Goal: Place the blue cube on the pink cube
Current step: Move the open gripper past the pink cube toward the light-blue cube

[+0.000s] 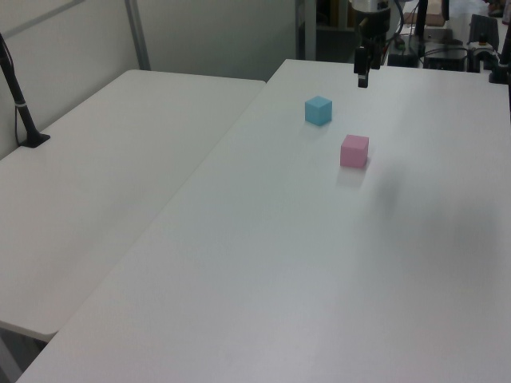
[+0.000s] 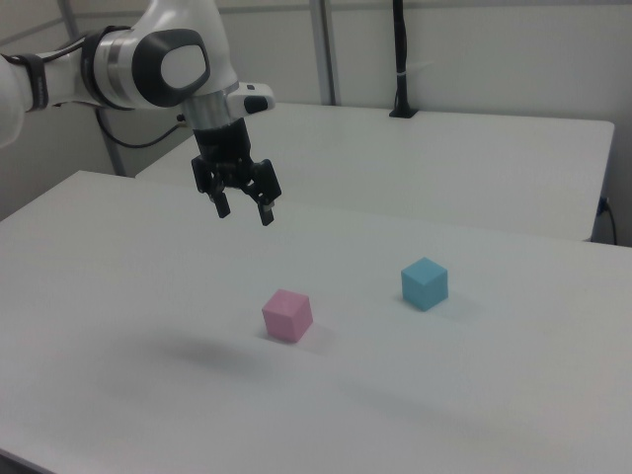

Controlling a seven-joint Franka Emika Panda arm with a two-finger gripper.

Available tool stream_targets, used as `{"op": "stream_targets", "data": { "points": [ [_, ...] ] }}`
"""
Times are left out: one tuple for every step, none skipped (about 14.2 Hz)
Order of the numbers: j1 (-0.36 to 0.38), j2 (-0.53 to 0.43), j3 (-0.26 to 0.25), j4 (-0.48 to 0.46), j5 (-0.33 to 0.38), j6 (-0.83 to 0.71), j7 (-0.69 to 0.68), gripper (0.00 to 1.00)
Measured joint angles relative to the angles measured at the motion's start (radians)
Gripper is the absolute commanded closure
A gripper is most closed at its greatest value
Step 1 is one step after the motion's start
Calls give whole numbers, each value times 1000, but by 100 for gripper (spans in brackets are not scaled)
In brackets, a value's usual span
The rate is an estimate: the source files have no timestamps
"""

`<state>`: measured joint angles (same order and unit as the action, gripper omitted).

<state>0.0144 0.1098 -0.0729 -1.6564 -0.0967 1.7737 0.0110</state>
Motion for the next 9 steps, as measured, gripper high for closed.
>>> {"op": "stream_targets", "data": {
  "points": [
    [0,0,0,0,0,0,0,0],
    [0,2,-1,2,3,5,0,0],
    [-1,7,-4,8,9,13,0,0],
    [-1,13,-6,16,12,14,0,0],
    [-2,21,-8,26,13,15,0,0],
    [-3,25,-8,30,14,15,0,0],
    [-5,27,-8,33,14,15,0,0],
    [-7,29,-8,35,14,15,0,0],
    [-9,30,-8,36,14,15,0,0]
  ]
}}
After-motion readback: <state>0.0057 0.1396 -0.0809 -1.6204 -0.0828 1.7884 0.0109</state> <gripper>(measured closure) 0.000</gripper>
